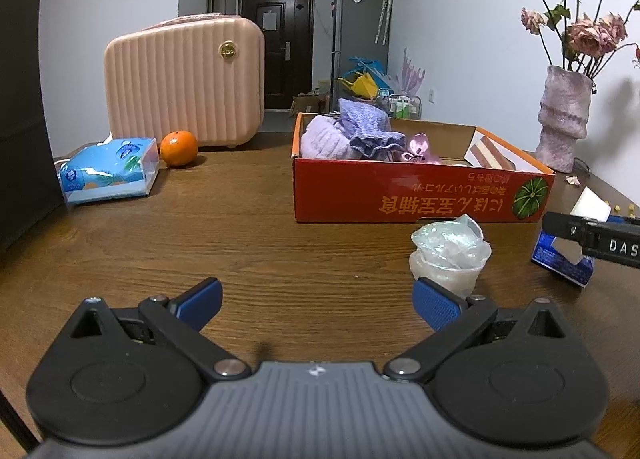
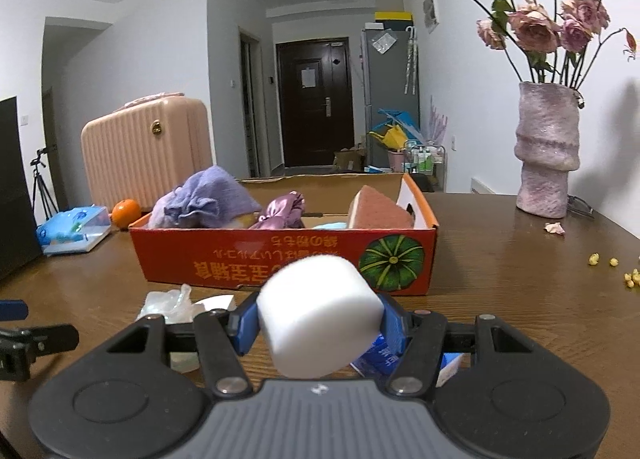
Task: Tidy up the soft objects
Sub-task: 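Grasp the clear plastic-wrapped cup with the left tool while the right tool holds the foam cylinder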
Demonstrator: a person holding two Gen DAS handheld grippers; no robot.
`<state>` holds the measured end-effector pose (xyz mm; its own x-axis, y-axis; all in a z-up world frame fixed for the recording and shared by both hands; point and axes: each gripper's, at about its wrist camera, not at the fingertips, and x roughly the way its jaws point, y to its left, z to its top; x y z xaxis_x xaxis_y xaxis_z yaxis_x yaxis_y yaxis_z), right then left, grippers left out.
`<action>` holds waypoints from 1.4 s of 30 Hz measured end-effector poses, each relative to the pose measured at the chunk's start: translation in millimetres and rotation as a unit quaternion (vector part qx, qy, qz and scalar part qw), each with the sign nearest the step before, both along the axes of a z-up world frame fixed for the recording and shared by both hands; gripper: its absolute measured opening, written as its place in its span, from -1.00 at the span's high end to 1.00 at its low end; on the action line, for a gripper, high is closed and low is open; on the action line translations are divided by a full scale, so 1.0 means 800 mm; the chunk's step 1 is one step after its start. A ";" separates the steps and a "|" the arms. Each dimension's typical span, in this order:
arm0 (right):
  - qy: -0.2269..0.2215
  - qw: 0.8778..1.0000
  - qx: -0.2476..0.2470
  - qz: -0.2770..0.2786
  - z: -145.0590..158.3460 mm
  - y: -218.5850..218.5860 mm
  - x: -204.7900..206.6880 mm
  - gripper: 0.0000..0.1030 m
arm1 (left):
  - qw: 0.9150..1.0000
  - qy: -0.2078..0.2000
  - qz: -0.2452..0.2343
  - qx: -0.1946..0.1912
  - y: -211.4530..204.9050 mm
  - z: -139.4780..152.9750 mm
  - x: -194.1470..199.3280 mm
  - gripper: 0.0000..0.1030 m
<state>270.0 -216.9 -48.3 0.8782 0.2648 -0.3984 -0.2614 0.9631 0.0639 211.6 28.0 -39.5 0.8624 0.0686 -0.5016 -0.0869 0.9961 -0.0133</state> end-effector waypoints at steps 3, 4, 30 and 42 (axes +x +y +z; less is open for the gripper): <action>-0.001 1.000 0.003 -0.008 0.001 -0.004 0.001 -0.15 | 1.000 -0.001 -0.008 0.010 -0.007 0.001 0.000 -1.00; -0.001 1.000 0.004 -0.010 0.001 -0.005 0.001 -0.15 | 1.000 -0.002 -0.011 0.013 -0.011 0.001 0.001 -1.00; -0.001 1.000 0.016 -0.026 0.004 -0.015 0.002 -0.16 | 0.995 0.015 -0.093 0.042 -0.108 -0.011 0.068 -1.00; 0.007 1.000 0.012 -0.023 0.001 -0.013 0.004 -0.16 | 0.996 0.032 -0.080 0.036 -0.102 -0.019 0.098 -1.00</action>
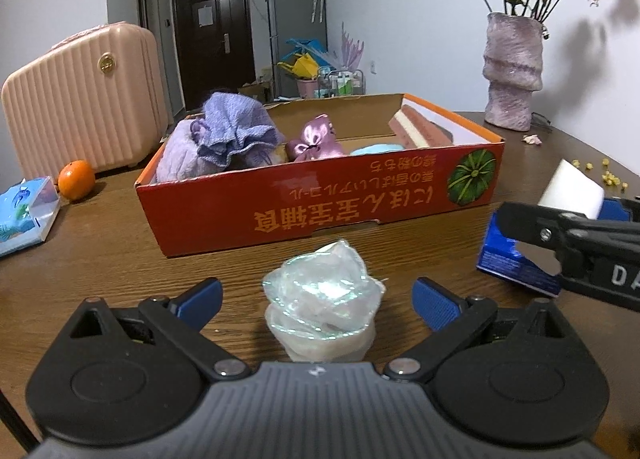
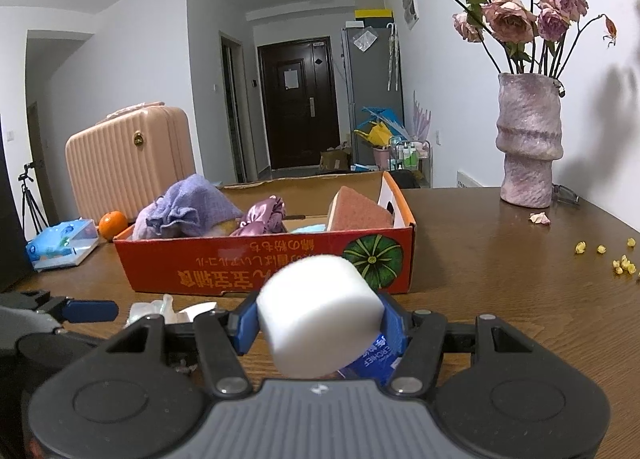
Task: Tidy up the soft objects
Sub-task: 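Grasp the clear plastic-wrapped cup with the left tool while the right tool holds the foam cylinder, then lift the foam cylinder and plastic cup and carry both over the box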
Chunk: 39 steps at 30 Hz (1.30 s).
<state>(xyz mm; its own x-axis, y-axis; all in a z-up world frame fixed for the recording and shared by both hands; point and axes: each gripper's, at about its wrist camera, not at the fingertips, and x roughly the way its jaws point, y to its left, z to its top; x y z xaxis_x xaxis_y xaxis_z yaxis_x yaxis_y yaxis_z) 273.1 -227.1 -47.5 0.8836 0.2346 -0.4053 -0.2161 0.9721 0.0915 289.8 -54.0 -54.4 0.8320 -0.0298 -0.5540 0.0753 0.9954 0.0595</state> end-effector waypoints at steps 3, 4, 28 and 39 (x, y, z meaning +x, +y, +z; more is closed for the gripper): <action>0.003 1.000 -0.004 -0.001 -0.002 0.002 0.001 -0.16 | 1.000 0.005 0.001 -0.007 0.004 -0.001 0.002 -0.93; 0.004 1.000 -0.005 -0.001 -0.003 0.002 0.002 -0.16 | 1.000 0.007 0.000 -0.006 0.004 -0.002 0.003 -0.86; 0.006 1.000 0.001 -0.001 -0.010 0.001 0.007 -0.16 | 0.999 -0.029 -0.003 -0.027 0.021 0.014 -0.023 0.16; -0.010 1.000 -0.001 0.008 -0.008 0.005 0.003 -0.16 | 0.997 -0.070 0.020 -0.041 0.045 0.034 -0.050 0.16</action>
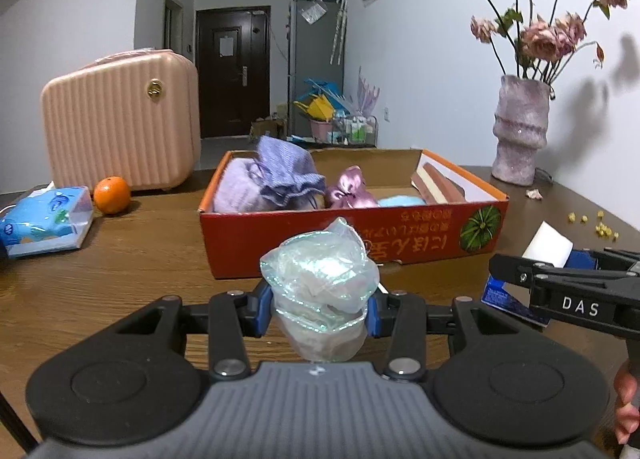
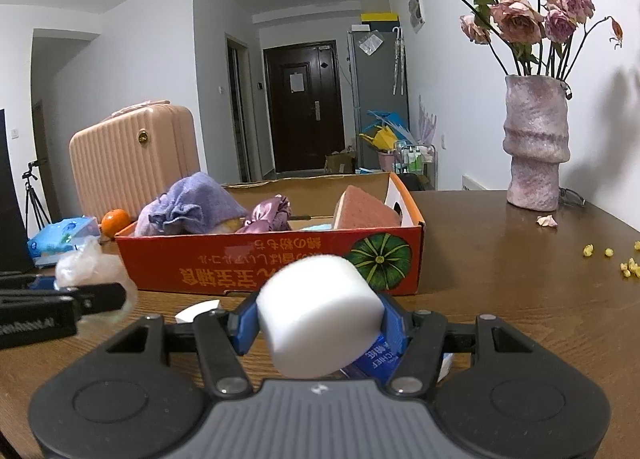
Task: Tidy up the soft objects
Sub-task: 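Lift the foam cylinder and plastic cup and carry both over the box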
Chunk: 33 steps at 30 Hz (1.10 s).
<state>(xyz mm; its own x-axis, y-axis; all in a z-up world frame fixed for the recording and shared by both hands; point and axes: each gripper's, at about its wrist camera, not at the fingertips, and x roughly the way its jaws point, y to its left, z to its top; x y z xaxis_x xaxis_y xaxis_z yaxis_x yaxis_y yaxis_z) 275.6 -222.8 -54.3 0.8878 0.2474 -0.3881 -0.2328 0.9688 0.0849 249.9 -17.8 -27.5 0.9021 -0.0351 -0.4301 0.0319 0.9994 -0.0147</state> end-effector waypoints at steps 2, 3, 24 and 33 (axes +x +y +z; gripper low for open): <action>-0.002 1.000 -0.002 0.000 0.000 0.001 0.000 -0.16 | 1.000 -0.005 0.002 -0.003 0.004 0.002 -0.004 0.16; -0.002 1.000 -0.003 0.000 0.000 0.001 0.000 -0.16 | 1.000 -0.008 0.004 -0.004 0.006 0.003 -0.007 0.16; -0.064 0.998 0.025 -0.013 0.025 0.014 0.014 -0.17 | 0.998 -0.053 0.005 -0.027 0.001 0.031 0.002 0.15; -0.094 0.995 0.035 -0.027 0.041 0.020 0.049 -0.17 | 0.996 -0.080 0.012 -0.043 -0.003 0.052 0.037 0.15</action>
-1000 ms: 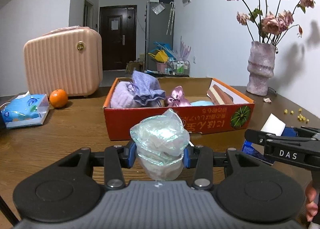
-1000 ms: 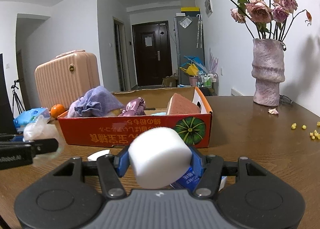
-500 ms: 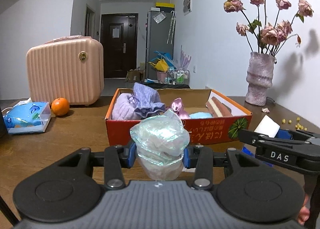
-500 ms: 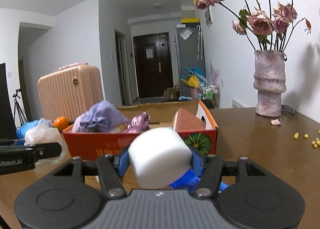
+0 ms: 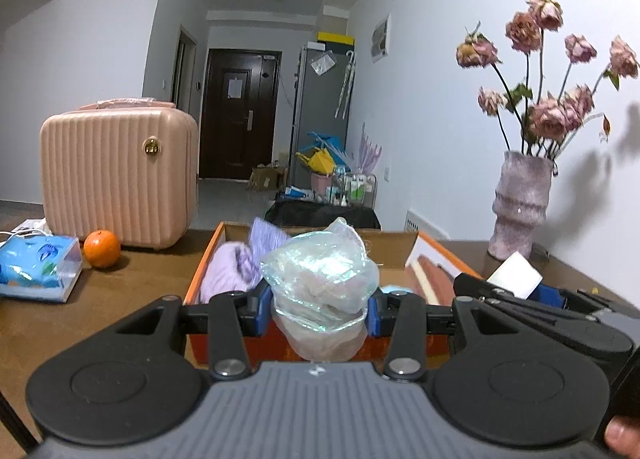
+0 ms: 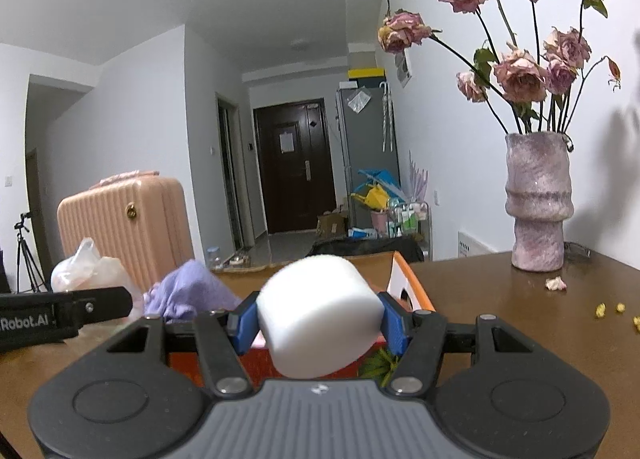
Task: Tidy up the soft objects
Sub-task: 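Lift the foam cylinder and plastic cup and carry both over the box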
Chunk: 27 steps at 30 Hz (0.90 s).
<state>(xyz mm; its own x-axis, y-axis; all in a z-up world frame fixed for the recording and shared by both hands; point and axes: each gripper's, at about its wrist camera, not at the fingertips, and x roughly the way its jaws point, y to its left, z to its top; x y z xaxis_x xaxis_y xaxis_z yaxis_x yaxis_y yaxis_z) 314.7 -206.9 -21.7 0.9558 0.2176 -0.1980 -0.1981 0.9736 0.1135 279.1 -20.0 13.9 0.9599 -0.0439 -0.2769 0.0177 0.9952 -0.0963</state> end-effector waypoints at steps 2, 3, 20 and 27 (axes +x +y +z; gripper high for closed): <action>-0.006 1.000 0.000 -0.004 0.003 0.003 0.009 -0.17 | 1.000 -0.006 0.003 -0.003 0.000 0.005 0.009 0.15; -0.008 1.000 0.001 -0.007 0.005 0.004 0.014 -0.17 | 1.000 -0.009 0.004 -0.004 0.001 0.007 0.014 0.15; 0.016 1.000 0.006 -0.013 0.022 0.021 0.116 -0.16 | 0.999 -0.031 0.004 -0.007 -0.001 0.018 0.099 0.15; 0.049 0.999 0.007 -0.013 0.025 0.027 0.154 -0.16 | 1.000 -0.023 0.008 -0.011 0.003 0.016 0.139 0.15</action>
<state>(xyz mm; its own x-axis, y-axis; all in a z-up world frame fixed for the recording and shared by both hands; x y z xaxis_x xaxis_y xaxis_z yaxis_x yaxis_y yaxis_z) 438.2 -185.3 -2.1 0.9375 0.1964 -0.2871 -0.1603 0.9764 0.1445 390.0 -17.3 26.6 0.9720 -0.0340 -0.2324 0.0065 0.9930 -0.1179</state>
